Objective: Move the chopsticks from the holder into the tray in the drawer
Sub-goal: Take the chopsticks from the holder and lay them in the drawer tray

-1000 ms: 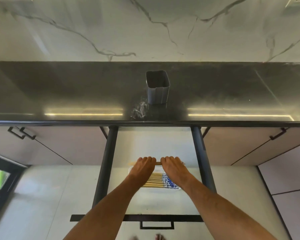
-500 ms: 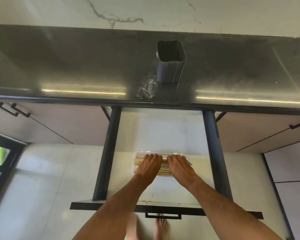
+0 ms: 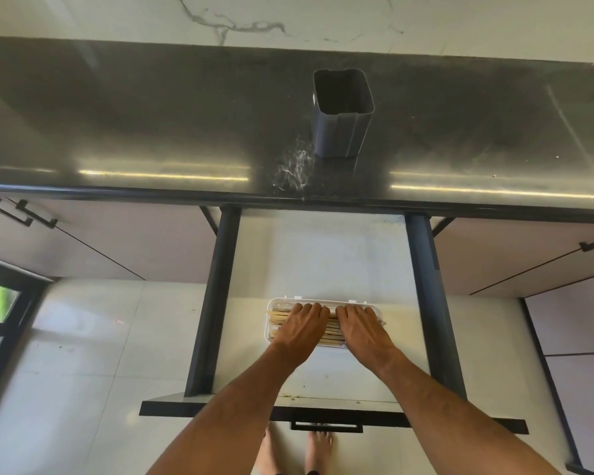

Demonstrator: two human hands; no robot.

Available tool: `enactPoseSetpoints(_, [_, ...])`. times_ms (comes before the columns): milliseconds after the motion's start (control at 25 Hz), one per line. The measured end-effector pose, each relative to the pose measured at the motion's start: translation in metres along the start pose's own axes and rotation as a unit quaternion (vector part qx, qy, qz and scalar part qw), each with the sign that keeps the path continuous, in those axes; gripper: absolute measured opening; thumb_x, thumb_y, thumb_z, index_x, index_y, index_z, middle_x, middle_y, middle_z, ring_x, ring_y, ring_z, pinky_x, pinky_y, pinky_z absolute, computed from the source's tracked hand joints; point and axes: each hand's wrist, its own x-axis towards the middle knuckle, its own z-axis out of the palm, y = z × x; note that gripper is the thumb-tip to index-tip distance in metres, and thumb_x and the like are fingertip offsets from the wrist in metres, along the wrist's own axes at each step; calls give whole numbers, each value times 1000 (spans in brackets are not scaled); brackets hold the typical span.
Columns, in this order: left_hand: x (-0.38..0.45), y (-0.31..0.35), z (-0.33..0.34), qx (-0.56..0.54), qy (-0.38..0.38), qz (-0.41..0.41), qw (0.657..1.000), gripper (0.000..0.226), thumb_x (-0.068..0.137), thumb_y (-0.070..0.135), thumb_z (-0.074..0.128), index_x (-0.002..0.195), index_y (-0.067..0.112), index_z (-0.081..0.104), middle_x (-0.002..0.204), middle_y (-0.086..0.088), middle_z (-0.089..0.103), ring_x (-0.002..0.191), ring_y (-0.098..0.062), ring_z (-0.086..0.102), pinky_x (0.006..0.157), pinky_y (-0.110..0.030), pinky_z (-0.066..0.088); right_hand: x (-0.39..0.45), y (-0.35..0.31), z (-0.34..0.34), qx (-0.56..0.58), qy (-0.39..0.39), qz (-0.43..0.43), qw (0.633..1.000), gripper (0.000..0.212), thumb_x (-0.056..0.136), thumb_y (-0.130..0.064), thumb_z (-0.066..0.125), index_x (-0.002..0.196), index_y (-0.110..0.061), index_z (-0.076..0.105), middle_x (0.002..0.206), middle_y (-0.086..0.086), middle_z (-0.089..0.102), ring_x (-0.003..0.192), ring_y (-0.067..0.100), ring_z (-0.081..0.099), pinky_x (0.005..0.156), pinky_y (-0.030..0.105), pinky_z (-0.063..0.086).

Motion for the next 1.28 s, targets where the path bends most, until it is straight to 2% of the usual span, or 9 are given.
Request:
enactPoseSetpoints(80, [1,0,2,2,2,9,1000,52,59,3,83,104,10,58,90,-5,60,77,-22,60,75,-37,53,0,2,1,5,0,4,1000,49,88,-24,72,130,-11,51,124,14,63,113,30,61,99,43,49])
enactPoseSetpoints(240, [-1,2,5,0,-4,0,1000,56,60,5,84,108,10,55,92,-4,60,79,-22,59,78,-36,52,0,1,1,13,13,4,1000,47,90,-24,69,131,-12,49,127,14,62,115,29,60,102,42,48])
enactPoseSetpoints(480, [-3,-5,4,14,-45,-123,991,72,65,16,88,124,4,51,111,-13,62,97,-28,62,91,-42,50,1,5,1,19,31,9,999,59,87,-37,74,133,-12,47,128,15,60,115,28,60,103,41,47])
enactPoseSetpoints(600, [-2,-11,8,3,-31,-103,994,64,65,11,86,119,6,53,108,-9,63,94,-27,62,89,-41,51,2,5,3,13,41,5,999,59,87,-38,74,132,-12,46,127,14,61,114,27,61,103,40,47])
enactPoseSetpoints(800, [-8,-15,9,-56,20,-23,998,50,66,-6,73,111,9,57,102,-7,60,89,-26,56,82,-39,50,-3,12,9,2,43,-2,999,65,84,-38,77,135,-11,47,127,15,61,113,28,62,102,42,50])
enactPoseSetpoints(920, [-4,-15,8,-94,50,-17,994,48,66,-14,63,107,10,58,100,-7,61,89,-26,57,82,-36,48,-3,15,11,7,47,-11,999,65,83,-38,79,134,-12,48,126,15,62,112,27,63,102,41,50])
enactPoseSetpoints(1080, [2,-21,5,-121,67,-10,990,45,68,-13,57,106,11,59,97,-7,61,86,-27,58,79,-37,47,-3,17,7,0,66,-22,998,55,87,-35,74,129,-11,50,120,15,64,106,27,64,98,40,52])
enactPoseSetpoints(1200, [-1,-20,6,-111,78,5,991,52,62,-13,56,108,11,58,97,-6,59,85,-25,55,76,-36,47,-3,20,5,0,82,-22,996,55,84,-37,75,127,-10,52,118,14,66,103,27,65,96,40,53])
enactPoseSetpoints(1280, [-2,-17,8,-90,84,11,992,46,69,-10,49,108,11,57,96,-5,58,84,-24,54,77,-36,46,-2,22,1,0,94,-25,995,55,81,-35,78,124,-11,54,115,13,68,100,26,66,93,38,54])
